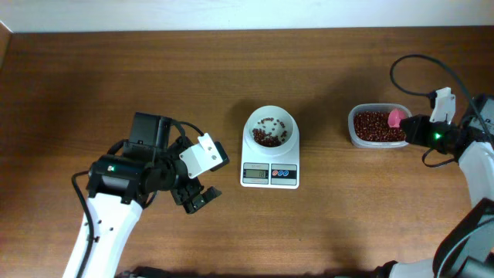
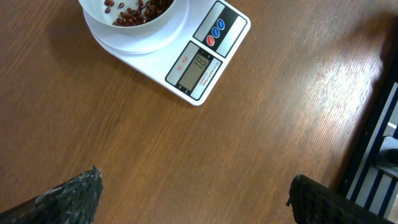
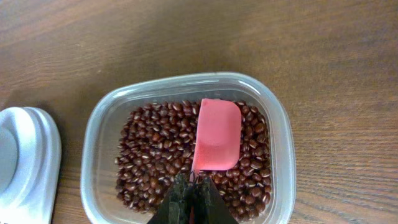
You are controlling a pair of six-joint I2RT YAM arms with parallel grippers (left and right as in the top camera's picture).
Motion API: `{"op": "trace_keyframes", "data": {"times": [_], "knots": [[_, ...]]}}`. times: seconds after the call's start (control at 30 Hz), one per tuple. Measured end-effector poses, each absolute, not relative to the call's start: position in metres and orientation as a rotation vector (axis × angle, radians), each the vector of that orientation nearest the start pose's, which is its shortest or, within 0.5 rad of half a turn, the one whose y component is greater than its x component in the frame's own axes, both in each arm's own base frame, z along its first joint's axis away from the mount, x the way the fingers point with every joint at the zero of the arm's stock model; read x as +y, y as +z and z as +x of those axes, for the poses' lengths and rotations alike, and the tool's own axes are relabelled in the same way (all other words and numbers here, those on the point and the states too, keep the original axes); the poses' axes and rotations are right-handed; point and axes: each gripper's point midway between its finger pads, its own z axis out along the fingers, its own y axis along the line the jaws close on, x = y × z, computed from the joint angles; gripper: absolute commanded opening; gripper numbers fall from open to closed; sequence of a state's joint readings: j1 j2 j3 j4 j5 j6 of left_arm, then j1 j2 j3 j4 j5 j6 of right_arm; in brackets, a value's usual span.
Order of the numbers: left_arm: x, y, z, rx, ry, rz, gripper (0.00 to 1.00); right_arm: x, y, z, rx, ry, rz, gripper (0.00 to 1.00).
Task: Scoop and weigh 50g on scale
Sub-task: 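Move the empty scoop with the right gripper back to the tub, then dip the pink scoop into the beans and fill it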
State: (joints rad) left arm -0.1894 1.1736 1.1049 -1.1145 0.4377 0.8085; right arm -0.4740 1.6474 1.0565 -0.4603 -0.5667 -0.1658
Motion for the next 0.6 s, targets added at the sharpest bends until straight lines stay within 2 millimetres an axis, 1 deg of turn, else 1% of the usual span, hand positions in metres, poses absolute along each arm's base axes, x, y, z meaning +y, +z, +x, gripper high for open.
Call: {"op": "trace_keyframes", "data": {"times": [0.1, 0.27, 0.37, 0.5, 0.6], "knots": [[-0.119, 0.187, 0.235, 2.243, -0.398, 1.352, 0.99, -0.094, 0.091, 0.386, 2.457, 0.487, 0.214, 0.04], [-0.119, 0.187, 0.235, 2.243, -0.398, 1.352, 0.99, -0.094, 0.090, 0.386, 2.457, 0.494, 0.227, 0.04], [-0.119, 0.187, 0.235, 2.242, -0.397, 1.352, 0.99, -0.090, 0.093, 0.386, 2.446, 0.530, 0.221, 0.04], [-0.119, 0.187, 0.235, 2.243, -0.398, 1.352, 0.99, -0.073, 0.095, 0.390, 2.442, 0.575, 0.182, 0.04], [-0.119, 0.187, 0.235, 2.243, -0.398, 1.352, 0.99, -0.050, 0.096, 0.395, 2.446, 0.600, 0.105, 0.04]]}}
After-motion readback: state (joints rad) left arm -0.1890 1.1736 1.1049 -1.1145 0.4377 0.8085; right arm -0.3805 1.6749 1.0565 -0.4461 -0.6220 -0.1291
